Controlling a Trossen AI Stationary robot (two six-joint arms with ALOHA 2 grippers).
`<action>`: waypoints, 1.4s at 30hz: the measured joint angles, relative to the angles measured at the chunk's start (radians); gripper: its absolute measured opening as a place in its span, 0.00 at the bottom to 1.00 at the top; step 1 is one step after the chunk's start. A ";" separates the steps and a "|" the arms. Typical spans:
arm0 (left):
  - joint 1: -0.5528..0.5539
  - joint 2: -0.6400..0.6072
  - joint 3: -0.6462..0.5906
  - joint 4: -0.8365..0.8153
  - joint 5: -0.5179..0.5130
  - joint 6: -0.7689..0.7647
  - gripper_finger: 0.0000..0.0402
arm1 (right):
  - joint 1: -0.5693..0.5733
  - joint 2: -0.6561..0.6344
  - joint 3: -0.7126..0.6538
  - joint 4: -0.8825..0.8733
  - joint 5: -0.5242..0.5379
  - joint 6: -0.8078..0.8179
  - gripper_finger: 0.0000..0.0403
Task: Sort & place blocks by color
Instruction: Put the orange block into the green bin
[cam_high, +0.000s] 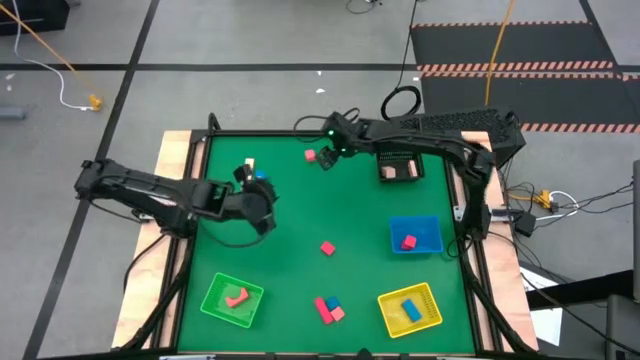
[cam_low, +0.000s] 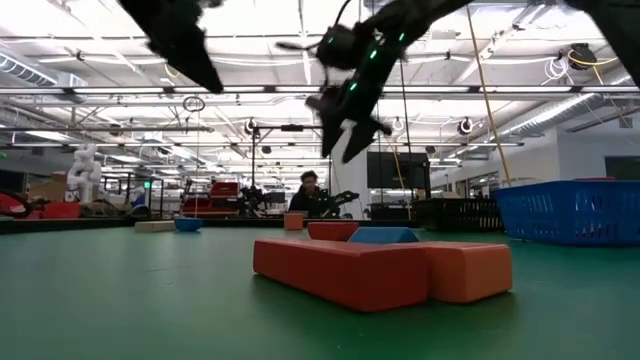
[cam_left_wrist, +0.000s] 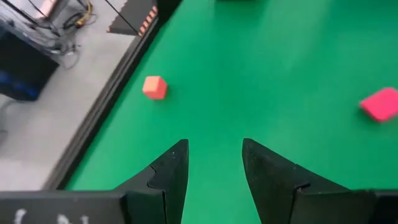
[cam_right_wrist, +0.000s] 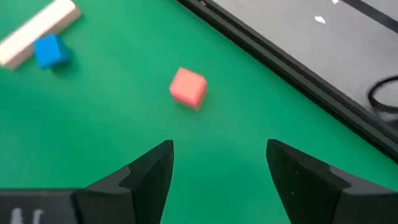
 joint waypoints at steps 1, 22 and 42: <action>0.016 0.022 0.000 0.040 0.000 0.041 0.38 | 0.001 -0.025 0.000 -0.046 0.000 -0.004 0.61; 0.503 0.469 0.000 0.672 0.385 0.336 0.38 | -0.014 -0.512 -0.337 -0.034 0.009 -0.050 0.61; 0.684 0.631 0.000 0.861 0.468 0.436 0.48 | -0.067 -0.725 -0.720 0.236 0.001 0.001 0.61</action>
